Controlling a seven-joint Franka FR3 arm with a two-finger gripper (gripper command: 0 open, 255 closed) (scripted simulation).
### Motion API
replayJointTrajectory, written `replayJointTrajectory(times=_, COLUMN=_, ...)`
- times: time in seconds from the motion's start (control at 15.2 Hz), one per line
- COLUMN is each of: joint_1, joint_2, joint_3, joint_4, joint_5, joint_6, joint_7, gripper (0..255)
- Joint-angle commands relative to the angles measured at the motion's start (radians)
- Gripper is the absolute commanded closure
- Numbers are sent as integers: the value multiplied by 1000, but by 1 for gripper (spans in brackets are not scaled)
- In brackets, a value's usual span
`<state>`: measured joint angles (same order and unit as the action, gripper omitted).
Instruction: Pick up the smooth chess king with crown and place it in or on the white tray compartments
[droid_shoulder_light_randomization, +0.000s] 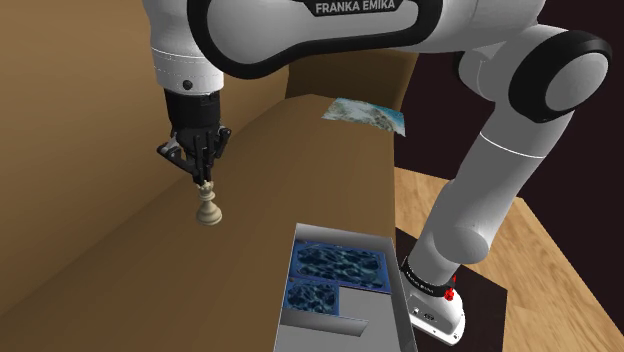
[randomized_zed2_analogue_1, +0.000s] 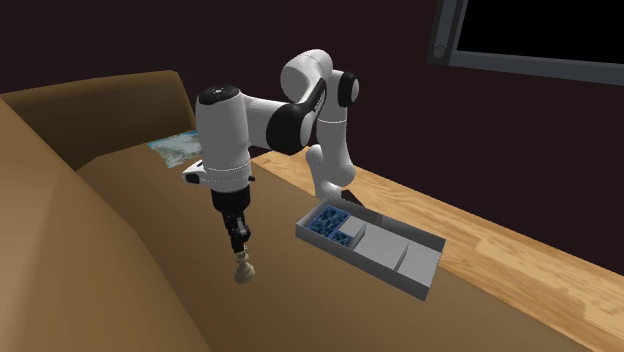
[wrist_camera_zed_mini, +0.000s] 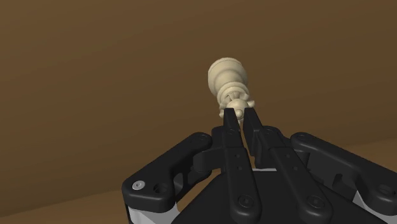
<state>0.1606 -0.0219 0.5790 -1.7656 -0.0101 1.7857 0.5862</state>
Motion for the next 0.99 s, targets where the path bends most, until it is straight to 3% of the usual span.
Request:
replayJointTrajectory(times=0.0, joint_1=0, joint_2=1, joint_3=0, joint_4=-1, joint_5=0, joint_6=-1, joint_7=0, gripper=255)
replayJointTrajectory(times=0.92, joint_1=6, joint_2=36, joint_3=7, joint_4=210, joint_5=-19, joint_6=-183, joint_7=11, gripper=255)
